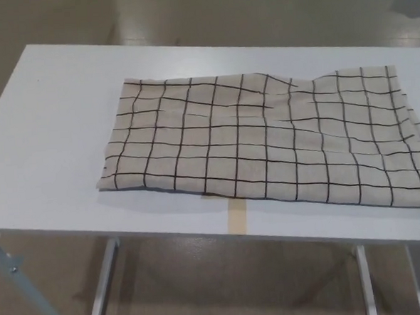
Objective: Use the left hand to fold a white towel with checkered patterns in half.
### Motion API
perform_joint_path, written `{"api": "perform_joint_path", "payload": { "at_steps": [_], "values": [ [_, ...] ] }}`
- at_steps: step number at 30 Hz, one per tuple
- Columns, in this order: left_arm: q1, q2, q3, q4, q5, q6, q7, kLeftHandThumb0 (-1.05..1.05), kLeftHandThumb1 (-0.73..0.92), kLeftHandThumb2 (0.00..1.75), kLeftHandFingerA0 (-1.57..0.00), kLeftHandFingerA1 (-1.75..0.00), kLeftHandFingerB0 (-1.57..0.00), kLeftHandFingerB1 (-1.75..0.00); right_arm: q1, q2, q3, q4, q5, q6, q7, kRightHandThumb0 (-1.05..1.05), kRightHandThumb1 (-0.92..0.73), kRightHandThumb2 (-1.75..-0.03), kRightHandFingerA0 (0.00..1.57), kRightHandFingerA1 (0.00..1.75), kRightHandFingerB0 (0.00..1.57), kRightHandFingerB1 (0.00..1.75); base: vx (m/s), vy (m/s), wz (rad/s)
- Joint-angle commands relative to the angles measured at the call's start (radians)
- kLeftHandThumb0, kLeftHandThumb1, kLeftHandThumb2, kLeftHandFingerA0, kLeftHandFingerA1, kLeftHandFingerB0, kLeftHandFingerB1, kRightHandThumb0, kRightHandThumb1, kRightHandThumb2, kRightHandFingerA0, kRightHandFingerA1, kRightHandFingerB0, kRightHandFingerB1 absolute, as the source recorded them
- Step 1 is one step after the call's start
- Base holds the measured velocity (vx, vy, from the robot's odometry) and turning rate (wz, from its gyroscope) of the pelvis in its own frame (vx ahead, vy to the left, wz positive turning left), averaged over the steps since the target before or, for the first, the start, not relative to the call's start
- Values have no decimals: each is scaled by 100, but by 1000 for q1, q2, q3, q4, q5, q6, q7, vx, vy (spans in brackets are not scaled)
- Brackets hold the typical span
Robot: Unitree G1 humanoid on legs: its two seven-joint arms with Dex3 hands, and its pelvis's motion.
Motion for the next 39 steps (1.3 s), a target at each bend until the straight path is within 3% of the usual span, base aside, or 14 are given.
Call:
{"api": "perform_joint_path", "payload": {
  "at_steps": [1, 5, 6, 7, 9, 10, 17, 22, 23, 28, 29, 30, 36, 39],
  "values": [
    [-64, 24, 106, -75, -73, -320, 162, -41, 53, 57, -22, -29, -16, -28, 30, 43, -65, -35, 70, -248, -68, -46, -79, -67, 17, 31, 7, 18, 0, 0, 0],
    [-67, 17, 123, -74, -73, -329, 146, -42, 53, 57, -18, -28, -14, -27, 28, 46, -72, -34, 56, -269, -74, -44, -79, -67, 17, 31, 7, 18, 0, 0, 0],
    [-70, 17, 128, -77, -79, -326, 134, -29, 43, 94, 0, -49, 0, -49, 23, 46, -71, -31, 47, -277, -84, -28, -68, -114, 0, 49, 1, 51, 0, 0, 0],
    [-75, 17, 137, -80, -89, -324, 115, -29, 42, 93, 0, -49, 0, -49, 15, 45, -69, -25, 30, -295, -103, -43, -79, -67, 18, 31, 7, 18, 0, 0, 0],
    [-80, 18, 145, -82, -95, -328, 104, -30, 40, 92, 0, -50, 0, -49, 10, 44, -71, -18, 28, -306, -105, -43, -79, -67, 19, 31, 7, 18, 0, 0, 0],
    [-83, 18, 148, -82, -98, -328, 97, -49, 33, 74, -2, -38, -2, -35, 8, 44, -71, -19, 29, -306, -105, -43, -79, -67, 19, 31, 8, 18, 0, 0, 0],
    [-106, 45, 204, -232, -213, -323, -35, -65, 40, 77, 0, -8, 0, -8, 26, 80, -56, -79, 33, -339, -91, -46, -81, -64, 20, 31, 5, 25, 0, 0, 0],
    [-71, 46, 226, -400, -244, -297, -57, -72, 44, 77, 0, -5, 0, 0, 40, 84, -46, -101, 46, -349, -61, -47, -81, -64, 19, 31, 6, 25, 0, 0, 0],
    [-51, 53, 221, -467, -211, -342, -37, -73, 44, 76, 0, -7, 0, 0, 43, 92, -43, -109, 62, -349, -40, -29, -67, -113, 0, 49, 0, 51, 0, 0, 0],
    [-11, 78, 202, -708, -77, -463, 8, -64, 38, 71, 0, -8, 0, 0, 60, 125, -29, -138, 82, -354, -19, -29, -67, -113, 0, 49, 1, 51, 0, 0, 0],
    [-3, 86, 202, -777, -39, -471, 15, -62, 37, 70, 0, -6, 0, 0, 67, 128, -26, -140, 70, -355, -27, -29, -67, -113, 0, 49, 1, 51, 0, 0, 0],
    [-2, 93, 204, -821, -6, -474, 23, -62, 39, 69, 0, -1, 0, 0, 70, 127, -23, -135, 57, -359, -37, -46, -81, -64, 20, 33, 6, 26, 0, 0, 0],
    [-123, 158, 184, -955, 196, -528, 77, -55, 36, 70, 0, -20, 0, -8, 85, 99, -7, -111, 12, -365, -57, -46, -81, -64, 19, 33, 5, 25, 0, 0, 0],
    [-206, 191, 130, -965, 275, -470, 77, -56, 37, 69, 0, -14, 0, -3, 76, 87, -1, -98, 1, -372, -61, -47, -81, -64, 19, 33, 4, 25, 0, 0, 0]
  ]
}}
